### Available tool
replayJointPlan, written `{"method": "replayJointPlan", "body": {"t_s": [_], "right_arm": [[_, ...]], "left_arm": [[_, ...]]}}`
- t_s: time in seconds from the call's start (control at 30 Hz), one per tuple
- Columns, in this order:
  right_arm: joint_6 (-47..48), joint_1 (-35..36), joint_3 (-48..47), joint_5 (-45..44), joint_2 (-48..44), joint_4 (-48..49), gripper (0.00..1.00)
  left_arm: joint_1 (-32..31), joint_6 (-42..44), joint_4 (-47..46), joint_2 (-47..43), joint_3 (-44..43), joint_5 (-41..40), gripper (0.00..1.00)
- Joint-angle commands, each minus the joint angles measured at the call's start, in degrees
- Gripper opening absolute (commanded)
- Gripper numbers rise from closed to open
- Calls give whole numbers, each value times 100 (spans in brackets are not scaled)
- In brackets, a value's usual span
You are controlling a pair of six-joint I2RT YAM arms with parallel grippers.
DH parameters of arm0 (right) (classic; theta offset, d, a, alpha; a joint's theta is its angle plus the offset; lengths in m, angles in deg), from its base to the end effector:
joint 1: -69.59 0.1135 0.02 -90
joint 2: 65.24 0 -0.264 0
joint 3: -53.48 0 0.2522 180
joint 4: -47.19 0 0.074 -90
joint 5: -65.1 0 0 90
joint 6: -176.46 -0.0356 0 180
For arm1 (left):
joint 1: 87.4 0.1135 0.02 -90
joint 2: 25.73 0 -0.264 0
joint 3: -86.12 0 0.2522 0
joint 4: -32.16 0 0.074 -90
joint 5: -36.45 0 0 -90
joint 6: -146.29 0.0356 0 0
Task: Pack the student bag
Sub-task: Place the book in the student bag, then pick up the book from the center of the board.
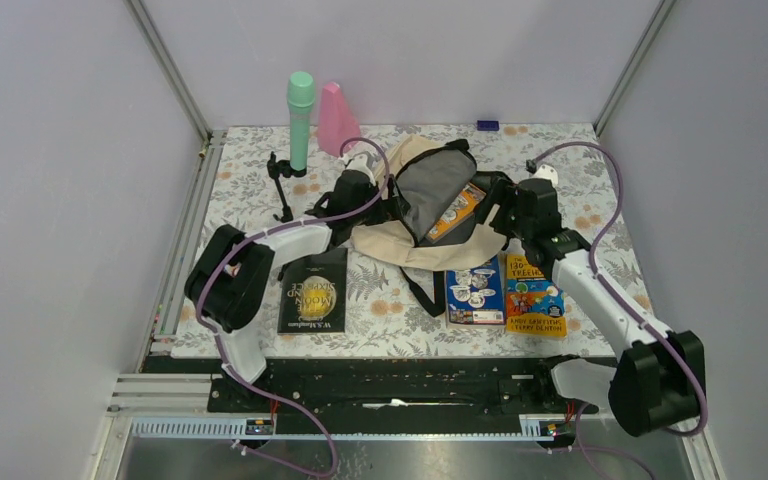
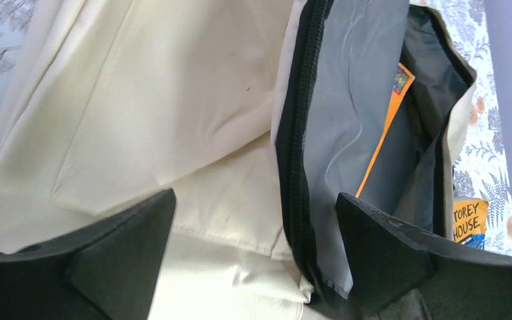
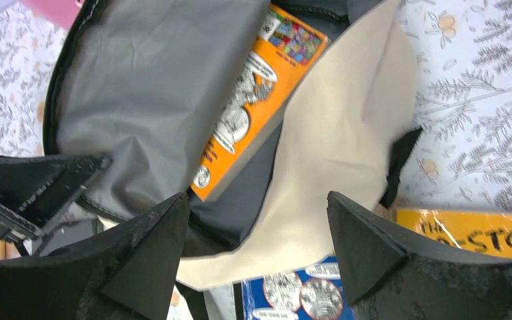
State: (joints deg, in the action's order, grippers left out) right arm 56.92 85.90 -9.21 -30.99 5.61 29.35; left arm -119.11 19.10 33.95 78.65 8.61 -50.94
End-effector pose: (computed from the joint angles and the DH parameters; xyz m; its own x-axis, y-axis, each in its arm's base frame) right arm 0.2711 0.0754 0.2791 -0.4586 0.3766 -0.8049 0.0441 0.9143 0.4027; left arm 0.3451 -0.2151 0.2027 -0.6630 -0.3002 -0.6858 0.1987 0.8127 -0.5478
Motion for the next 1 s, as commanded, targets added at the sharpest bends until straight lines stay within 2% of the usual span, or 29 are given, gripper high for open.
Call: {"method": "replayJointPlan", "body": {"t_s": [0.0, 0.17, 0.33, 0.5, 0.63, 0.8, 0.97], "right_arm": [[272, 42, 256, 168, -672, -694, 83], [252, 46, 585, 295, -1341, -1379, 84], [6, 126, 1018, 975, -1824, -1582, 82], [-459, 794, 1325, 1189, -1906, -1329, 80], [-840, 1468, 1537, 1160, -1702, -747, 79], [-1052, 1874, 1560, 1318, -1162, -96, 78], [-986, 1975, 1454, 1521, -814, 216, 78]], "left_arm": [[0, 338, 203, -809, 242, -591, 98], [-156, 492, 306, -1369, 570, -727, 99], [-630, 806, 609, -1890, 744, -810, 99], [-846, 703, 923, -2560, 1321, -655, 99], [-846, 521, 1603, -3363, 1992, -916, 99], [-760, 210, 2769, -4277, 2666, -1618, 99], [-26, -236, 3333, -4920, 3315, -1443, 99]]}}
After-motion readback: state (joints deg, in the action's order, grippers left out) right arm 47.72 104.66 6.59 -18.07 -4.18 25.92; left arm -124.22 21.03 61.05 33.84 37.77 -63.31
